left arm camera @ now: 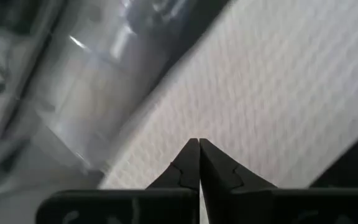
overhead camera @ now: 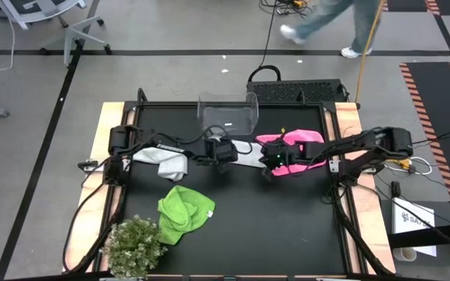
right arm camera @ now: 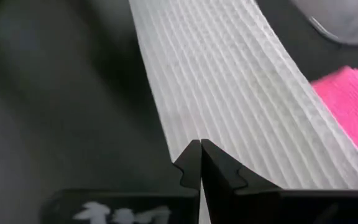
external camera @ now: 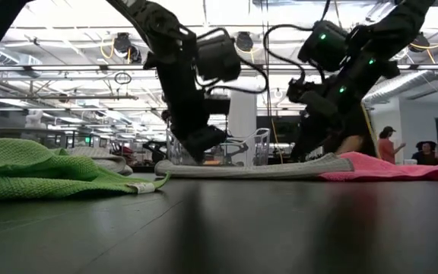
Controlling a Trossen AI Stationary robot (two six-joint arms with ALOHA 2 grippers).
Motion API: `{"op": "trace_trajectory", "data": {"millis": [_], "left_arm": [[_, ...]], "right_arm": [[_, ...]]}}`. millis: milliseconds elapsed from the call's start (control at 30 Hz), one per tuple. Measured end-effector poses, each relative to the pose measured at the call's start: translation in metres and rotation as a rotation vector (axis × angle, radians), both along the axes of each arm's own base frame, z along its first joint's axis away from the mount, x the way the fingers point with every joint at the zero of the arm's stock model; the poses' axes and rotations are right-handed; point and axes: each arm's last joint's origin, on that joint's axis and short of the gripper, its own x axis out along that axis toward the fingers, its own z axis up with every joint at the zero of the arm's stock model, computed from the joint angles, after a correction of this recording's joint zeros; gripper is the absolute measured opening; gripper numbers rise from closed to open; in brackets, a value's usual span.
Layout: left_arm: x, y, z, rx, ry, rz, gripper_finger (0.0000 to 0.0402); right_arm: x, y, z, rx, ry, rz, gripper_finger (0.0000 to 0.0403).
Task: Fold microfiber towels
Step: Fold the right gray microfiber cloth
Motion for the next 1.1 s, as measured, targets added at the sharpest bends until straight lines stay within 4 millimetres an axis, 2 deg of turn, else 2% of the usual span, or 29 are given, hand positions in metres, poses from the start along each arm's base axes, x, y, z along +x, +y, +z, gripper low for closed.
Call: {"op": "trace_trajectory", "data": {"millis": [200,533,767,900,1033,1100], "left_arm": [[-0.003,0.000,-0.019,-0.068,0.076,0.029,0.0004],[-0.006,-0.017,-0.020,-0.117,0.093,0.033,0.0003],[-0.008,-0.046,-0.021,-0.176,0.097,0.016,0.0002],[-0.010,-0.063,-0.017,-0.187,0.107,0.015,0.0008],[-0.016,-0.069,-0.003,-0.183,0.104,0.016,0.0003],[-0.017,-0.069,0.011,-0.188,0.058,0.022,0.0004]], "right_arm": [[-0.008,0.002,-0.015,0.020,0.093,0.004,0.0000],[-0.033,0.008,-0.026,0.109,0.147,-0.016,0.0000],[-0.047,0.016,-0.012,0.134,0.129,-0.016,0.0000],[-0.048,0.022,0.002,0.152,0.041,-0.012,0.0000],[-0.050,0.024,0.018,0.156,-0.056,0.001,0.0000],[-0.052,0.024,0.024,0.163,-0.098,-0.008,0.0000]]}}
